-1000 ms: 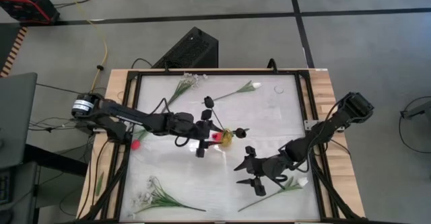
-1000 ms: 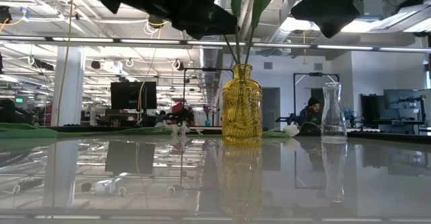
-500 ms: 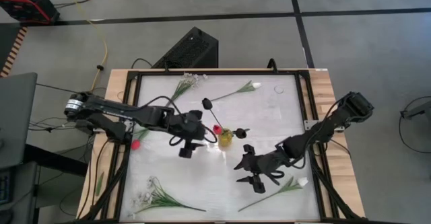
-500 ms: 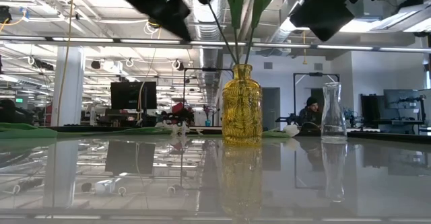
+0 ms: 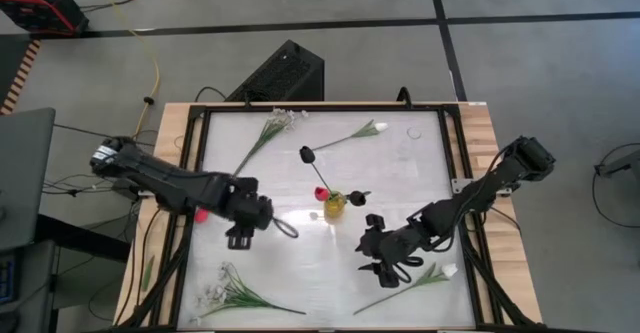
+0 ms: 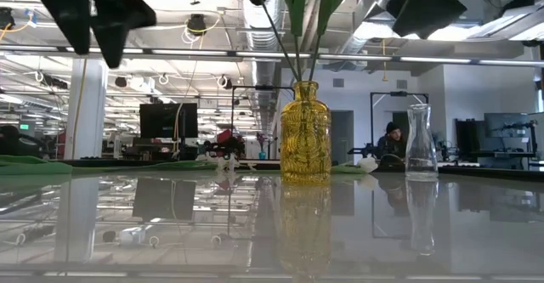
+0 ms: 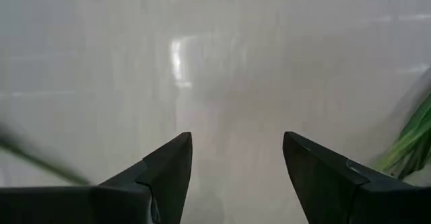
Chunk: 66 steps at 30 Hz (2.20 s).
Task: Sort flowers into vase by color
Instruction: Put the red tulip into the yellow vase
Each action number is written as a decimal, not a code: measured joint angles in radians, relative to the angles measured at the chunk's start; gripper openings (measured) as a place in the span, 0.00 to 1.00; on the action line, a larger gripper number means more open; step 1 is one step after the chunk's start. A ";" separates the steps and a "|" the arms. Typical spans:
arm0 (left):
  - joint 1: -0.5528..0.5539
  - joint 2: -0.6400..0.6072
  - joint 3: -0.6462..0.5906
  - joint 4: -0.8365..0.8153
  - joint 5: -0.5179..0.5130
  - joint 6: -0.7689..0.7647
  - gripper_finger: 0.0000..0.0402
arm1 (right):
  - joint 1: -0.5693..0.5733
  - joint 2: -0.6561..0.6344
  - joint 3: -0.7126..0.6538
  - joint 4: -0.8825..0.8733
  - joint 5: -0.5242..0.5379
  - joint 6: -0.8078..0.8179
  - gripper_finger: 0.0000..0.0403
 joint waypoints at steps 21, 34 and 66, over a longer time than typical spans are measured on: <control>0.032 -0.083 -0.254 0.130 -0.356 -0.225 0.55 | 0.006 0.000 0.000 0.059 0.008 -0.095 0.63; 0.683 -0.196 -0.556 0.318 -0.061 0.019 0.55 | 0.048 0.004 0.000 0.098 0.010 -0.076 0.63; 0.830 0.020 -0.551 0.315 0.032 0.046 0.19 | 0.038 0.004 0.000 0.068 0.007 -0.105 0.63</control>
